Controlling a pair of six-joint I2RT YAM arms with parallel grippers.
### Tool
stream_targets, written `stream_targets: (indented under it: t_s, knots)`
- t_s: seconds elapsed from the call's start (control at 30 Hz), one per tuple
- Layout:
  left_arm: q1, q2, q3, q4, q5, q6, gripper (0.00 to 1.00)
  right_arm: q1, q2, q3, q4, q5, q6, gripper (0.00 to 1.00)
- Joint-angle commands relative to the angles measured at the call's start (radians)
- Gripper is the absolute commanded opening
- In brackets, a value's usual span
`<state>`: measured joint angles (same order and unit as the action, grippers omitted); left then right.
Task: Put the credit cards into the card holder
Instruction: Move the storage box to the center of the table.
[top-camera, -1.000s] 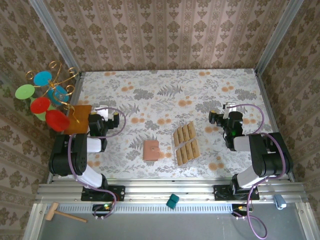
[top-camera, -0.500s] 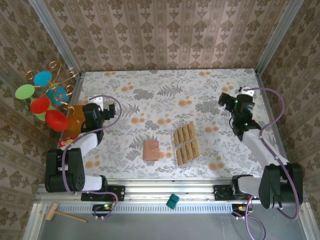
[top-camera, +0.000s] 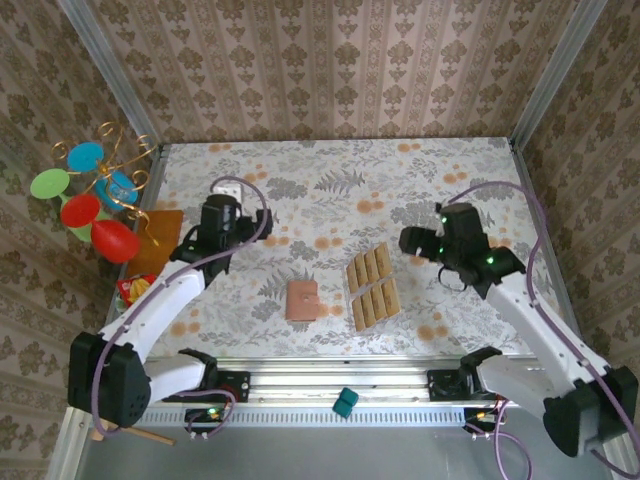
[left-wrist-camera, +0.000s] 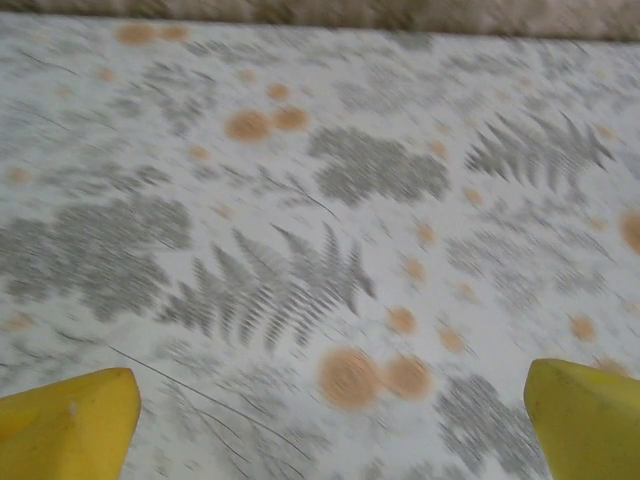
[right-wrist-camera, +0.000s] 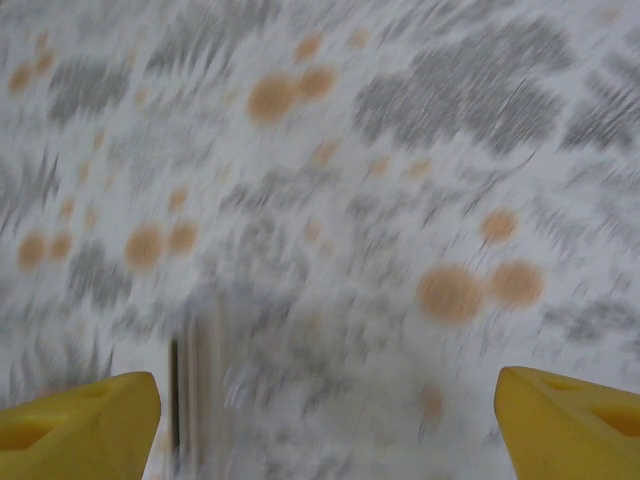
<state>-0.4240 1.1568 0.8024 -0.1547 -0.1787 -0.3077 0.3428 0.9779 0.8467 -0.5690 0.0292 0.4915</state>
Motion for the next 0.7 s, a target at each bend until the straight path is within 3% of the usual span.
stream_targets:
  t_s: [0.0,0.17,0.3,0.67]
  knots:
    - [-0.041,-0.027,-0.042,-0.084,-0.007,-0.087,1.0,0.084,-0.109,-0.046,-0.24,0.064,0.069,0.89]
    - [-0.074,-0.003,-0.061,-0.054,0.002,-0.107,1.0,0.198,-0.234,-0.122,-0.343,0.043,0.186,0.89]
    - [-0.077,0.034,-0.04,-0.048,0.012,-0.105,1.0,0.315,-0.247,-0.142,-0.409,0.048,0.259,0.88]
    - [-0.087,0.096,0.0,-0.041,0.039,-0.122,1.0,0.634,-0.023,-0.155,-0.335,0.182,0.389,0.9]
